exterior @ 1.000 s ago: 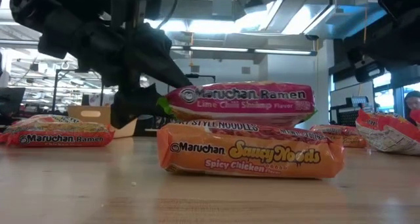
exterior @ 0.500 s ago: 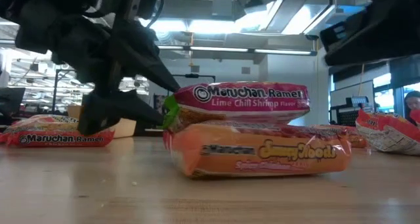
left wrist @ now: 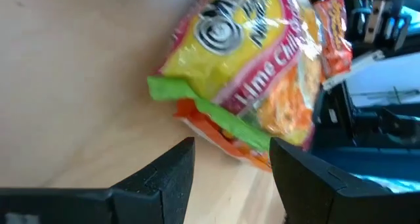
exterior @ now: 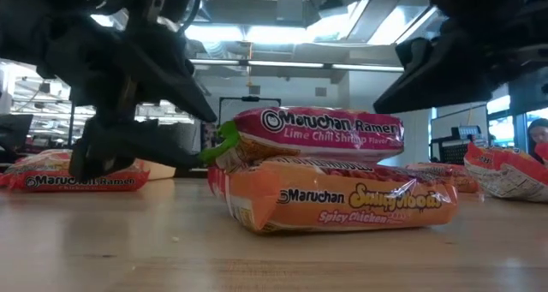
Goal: Sort Maruchan noodles
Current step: Put the green noodle pack into the blue bin
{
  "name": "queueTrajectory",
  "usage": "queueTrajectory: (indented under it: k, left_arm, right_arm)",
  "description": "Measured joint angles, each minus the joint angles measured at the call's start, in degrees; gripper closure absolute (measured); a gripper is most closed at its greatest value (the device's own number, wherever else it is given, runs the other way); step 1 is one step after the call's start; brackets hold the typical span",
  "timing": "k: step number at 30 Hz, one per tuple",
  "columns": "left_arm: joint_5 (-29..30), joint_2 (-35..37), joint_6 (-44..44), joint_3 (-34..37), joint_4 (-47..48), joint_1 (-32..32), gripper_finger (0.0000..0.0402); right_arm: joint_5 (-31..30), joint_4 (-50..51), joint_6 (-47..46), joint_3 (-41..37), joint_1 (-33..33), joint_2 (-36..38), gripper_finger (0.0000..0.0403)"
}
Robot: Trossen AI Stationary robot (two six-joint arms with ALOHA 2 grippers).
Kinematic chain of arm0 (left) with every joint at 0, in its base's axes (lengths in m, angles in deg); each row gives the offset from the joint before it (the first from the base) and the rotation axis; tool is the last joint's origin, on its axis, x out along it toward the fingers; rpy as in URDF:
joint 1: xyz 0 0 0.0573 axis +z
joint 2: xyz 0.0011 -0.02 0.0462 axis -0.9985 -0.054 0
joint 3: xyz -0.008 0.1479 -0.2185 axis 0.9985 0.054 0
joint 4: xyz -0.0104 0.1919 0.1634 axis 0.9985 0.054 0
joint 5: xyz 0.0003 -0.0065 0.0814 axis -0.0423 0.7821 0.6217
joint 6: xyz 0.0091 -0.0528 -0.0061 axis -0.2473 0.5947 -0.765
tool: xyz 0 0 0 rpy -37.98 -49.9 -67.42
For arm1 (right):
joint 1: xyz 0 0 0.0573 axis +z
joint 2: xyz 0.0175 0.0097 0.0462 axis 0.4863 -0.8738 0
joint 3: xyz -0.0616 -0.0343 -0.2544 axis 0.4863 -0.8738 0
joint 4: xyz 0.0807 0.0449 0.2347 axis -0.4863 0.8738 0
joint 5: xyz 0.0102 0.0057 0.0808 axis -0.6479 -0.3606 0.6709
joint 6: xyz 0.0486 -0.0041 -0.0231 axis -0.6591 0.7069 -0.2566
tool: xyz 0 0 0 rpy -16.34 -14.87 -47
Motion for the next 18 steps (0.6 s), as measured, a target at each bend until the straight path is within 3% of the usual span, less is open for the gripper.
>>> queueTrajectory:
  k: [5, 18]
  left_arm:
    - [3.1, -0.5, -0.4, -0.9, -1.7, 0.1, 0.021]
    - [0.0, -5.9, -0.5, -4.8, -1.4, 1.1, 0.0211]
  right_arm:
    - [0.5, -1.1, 0.0, 0.0, 0.0, -1.0, 0.0403]
    - [4.9, -4.6, -1.5, 0.0, -1.2, -1.4, 0.0403]
